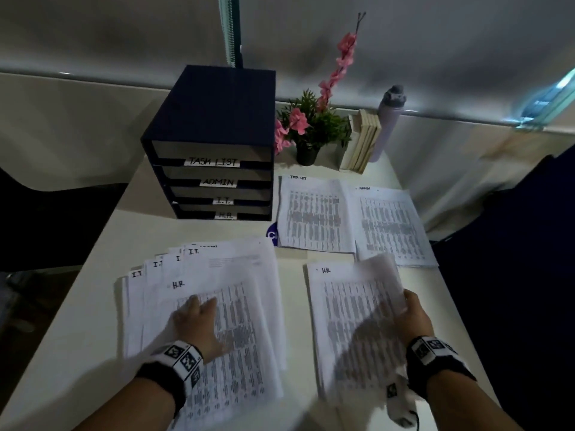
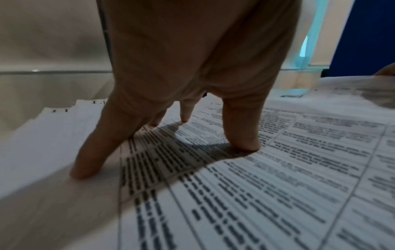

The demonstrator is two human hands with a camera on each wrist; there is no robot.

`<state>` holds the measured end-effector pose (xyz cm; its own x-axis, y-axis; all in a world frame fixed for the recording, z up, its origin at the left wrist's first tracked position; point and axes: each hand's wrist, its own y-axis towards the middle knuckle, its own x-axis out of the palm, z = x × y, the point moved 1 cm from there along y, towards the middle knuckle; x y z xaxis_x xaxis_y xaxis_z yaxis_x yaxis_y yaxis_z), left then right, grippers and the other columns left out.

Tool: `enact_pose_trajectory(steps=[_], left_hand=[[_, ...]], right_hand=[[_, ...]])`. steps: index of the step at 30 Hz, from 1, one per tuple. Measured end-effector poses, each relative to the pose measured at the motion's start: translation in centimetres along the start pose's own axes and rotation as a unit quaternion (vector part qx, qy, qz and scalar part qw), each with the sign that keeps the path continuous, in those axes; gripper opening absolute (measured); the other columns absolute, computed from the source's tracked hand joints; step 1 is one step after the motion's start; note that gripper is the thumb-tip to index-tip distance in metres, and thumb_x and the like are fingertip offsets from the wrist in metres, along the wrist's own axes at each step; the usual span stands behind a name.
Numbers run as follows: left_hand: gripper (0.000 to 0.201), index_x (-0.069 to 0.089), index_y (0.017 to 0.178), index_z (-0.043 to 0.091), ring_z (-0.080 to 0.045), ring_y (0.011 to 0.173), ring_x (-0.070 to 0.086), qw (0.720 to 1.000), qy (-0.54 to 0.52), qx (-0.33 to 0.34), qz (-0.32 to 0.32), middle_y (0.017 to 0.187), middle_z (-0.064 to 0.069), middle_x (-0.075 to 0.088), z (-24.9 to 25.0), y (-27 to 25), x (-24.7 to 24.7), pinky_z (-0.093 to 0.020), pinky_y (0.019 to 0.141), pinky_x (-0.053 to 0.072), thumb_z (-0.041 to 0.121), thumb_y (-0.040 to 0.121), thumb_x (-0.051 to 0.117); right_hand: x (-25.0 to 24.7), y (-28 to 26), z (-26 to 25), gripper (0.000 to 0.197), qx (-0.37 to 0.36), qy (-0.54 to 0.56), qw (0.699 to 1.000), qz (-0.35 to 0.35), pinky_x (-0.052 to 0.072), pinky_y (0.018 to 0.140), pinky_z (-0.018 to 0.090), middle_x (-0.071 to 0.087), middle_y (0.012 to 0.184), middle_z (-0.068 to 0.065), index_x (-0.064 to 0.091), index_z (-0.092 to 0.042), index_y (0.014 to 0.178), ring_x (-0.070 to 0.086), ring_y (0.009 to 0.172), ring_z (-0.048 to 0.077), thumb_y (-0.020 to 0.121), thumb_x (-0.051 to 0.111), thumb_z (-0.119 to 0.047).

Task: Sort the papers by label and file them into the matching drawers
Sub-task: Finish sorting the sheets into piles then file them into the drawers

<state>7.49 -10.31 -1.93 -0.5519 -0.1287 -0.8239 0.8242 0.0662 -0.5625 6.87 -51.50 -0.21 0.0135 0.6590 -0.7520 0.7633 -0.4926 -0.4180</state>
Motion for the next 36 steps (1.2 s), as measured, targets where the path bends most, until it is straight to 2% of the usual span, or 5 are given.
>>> enact_pose_trajectory(steps=[8,13,27,31,36], left_hand=[[0.117,0.001,0.152,0.021,-0.034,0.147,0.002,1.0,0.016,-0.012,0.005,0.158,-0.015,-0.005,0.1,0.7,0.7,-0.046,0.121,0.008,0.061,0.067,0.071],[0.117,0.003,0.152,0.021,-0.032,0.148,0.0,1.0,-0.006,-0.011,0.019,0.159,-0.015,-0.005,0.1,0.4,0.7,-0.045,0.121,0.004,0.056,0.066,0.074],[0.111,0.005,0.152,0.025,-0.028,0.148,-0.004,0.997,-0.074,-0.006,0.012,0.16,-0.01,-0.009,-0.5,-0.2,0.6,-0.043,0.121,-0.001,0.051,0.069,0.075],[0.082,0.024,0.149,0.027,-0.027,0.146,0.012,0.983,-0.17,-0.048,0.058,0.16,-0.004,0.009,-2.7,-0.4,0.6,-0.048,0.119,0.02,0.037,0.081,0.069],[0.078,0.026,0.147,0.015,-0.039,0.136,0.029,0.928,-0.272,-0.227,0.116,0.152,-0.016,0.021,-6.3,-1.7,1.3,-0.05,0.112,0.032,0.029,0.082,0.067]], right_hand=[[-1.3,-0.4,2.1,0.073,0.053,-0.192,0.974,0.105,0.039,0.102,0.049,0.034,0.145,0.011,0.031,-0.027,0.143,0.041,0.126,0.036,0.078,0.063,-0.017],[2.4,-2.5,-1.7,0.056,-0.167,-0.267,0.949,0.005,0.035,0.106,0.051,0.031,0.15,-0.006,0.038,-0.049,0.134,0.031,0.136,0.026,0.083,0.057,-0.036],[-0.1,2.2,-1.3,0.056,-0.074,-0.268,0.958,-0.07,0.04,0.096,0.051,0.026,0.145,-0.011,0.042,-0.054,0.121,0.026,0.136,0.024,0.076,0.063,-0.029],[0.8,1.5,-2.9,0.047,-0.051,-0.258,0.964,-0.035,0.035,0.103,0.055,0.028,0.146,-0.004,0.042,-0.045,0.128,0.026,0.136,0.027,0.084,0.054,-0.032],[6.4,-2.4,-8.9,0.041,-0.236,-0.159,0.958,-0.035,0.05,0.091,0.046,0.053,0.122,0.013,0.059,-0.018,0.123,0.055,0.107,0.034,0.082,0.063,-0.022]])
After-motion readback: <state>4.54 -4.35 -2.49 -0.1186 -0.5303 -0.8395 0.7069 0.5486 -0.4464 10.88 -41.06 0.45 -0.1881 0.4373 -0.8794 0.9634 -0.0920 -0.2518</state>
